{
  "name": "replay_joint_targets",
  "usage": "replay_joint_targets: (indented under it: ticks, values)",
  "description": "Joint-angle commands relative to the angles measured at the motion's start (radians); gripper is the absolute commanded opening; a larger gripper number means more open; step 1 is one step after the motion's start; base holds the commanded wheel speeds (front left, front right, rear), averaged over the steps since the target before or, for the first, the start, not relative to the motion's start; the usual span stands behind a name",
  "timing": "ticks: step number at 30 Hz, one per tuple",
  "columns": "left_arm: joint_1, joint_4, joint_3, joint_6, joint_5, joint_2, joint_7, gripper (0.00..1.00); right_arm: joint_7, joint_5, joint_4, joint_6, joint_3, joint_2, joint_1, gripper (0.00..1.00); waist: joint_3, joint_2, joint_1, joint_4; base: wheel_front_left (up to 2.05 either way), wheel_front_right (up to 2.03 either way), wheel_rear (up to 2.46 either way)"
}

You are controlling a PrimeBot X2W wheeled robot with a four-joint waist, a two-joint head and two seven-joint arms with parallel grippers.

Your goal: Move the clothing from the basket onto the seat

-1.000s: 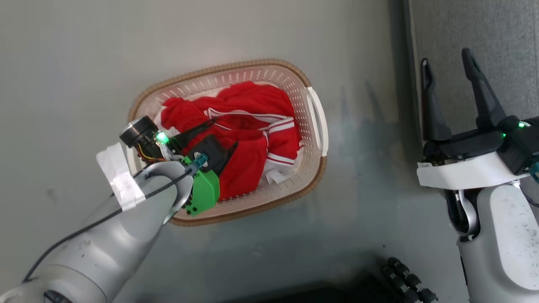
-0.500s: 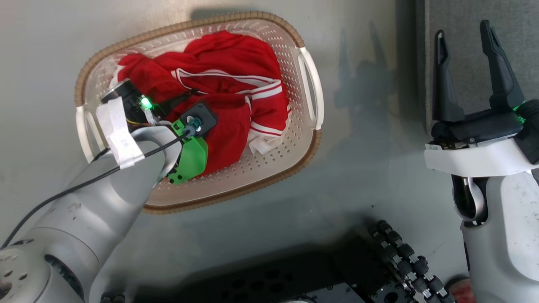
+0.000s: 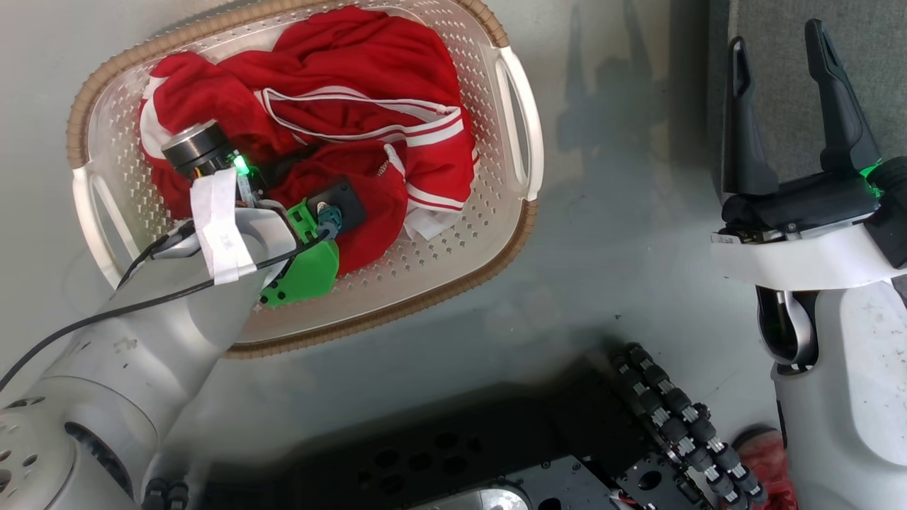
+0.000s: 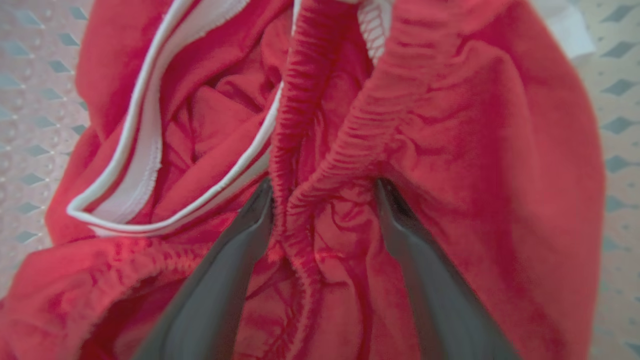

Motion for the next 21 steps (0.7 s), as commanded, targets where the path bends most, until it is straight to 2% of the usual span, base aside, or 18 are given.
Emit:
replay_joint_targets:
  ticks: [1,4,7,8,10,16,21]
  values:
    - [-0.012,0.005,0.0,-0.002,0.014,-0.001,0.002,1.0,-0.005,0.005,0.002,-0.001,0.001,0.001,0.005,1.0,0.003,0.0,-0.0001,-0.002,0.0,0.0,0.0]
    - [-0.012,0.016,0.0,-0.002,0.027,-0.006,0.0,1.0,-0.005,0.008,0.002,-0.001,0.001,0.001,0.009,1.0,0.004,0.0,-0.0001,-0.003,0.0,0.0,0.0]
    - [0.012,0.024,0.0,-0.002,-0.004,-0.011,0.018,1.0,-0.005,0.015,0.004,-0.001,0.002,0.001,0.016,1.0,0.003,0.0,-0.0001,-0.008,0.0,0.0,0.0]
    - [0.015,0.024,0.0,-0.002,-0.012,-0.01,0.026,0.85,-0.005,0.018,0.004,-0.001,0.0,0.001,0.019,1.0,0.003,0.0,-0.0001,-0.01,0.0,0.0,0.0]
    - [0.023,0.016,0.0,-0.002,-0.001,-0.004,0.033,0.0,-0.005,0.026,0.002,-0.001,-0.005,0.001,0.024,1.0,0.003,0.0,-0.0001,-0.014,0.0,0.0,0.0]
    - [-0.02,0.024,0.0,-0.002,-0.042,0.01,0.0,0.0,-0.005,0.028,-0.005,-0.001,-0.012,0.001,0.045,1.0,0.006,0.0,-0.0001,-0.01,0.0,0.0,0.0]
    - [-0.062,0.063,0.0,-0.002,-0.057,0.0,-0.042,0.0,-0.005,0.023,0.002,-0.001,-0.021,0.001,0.04,1.0,0.008,0.0,-0.0001,0.002,0.0,0.0,0.0]
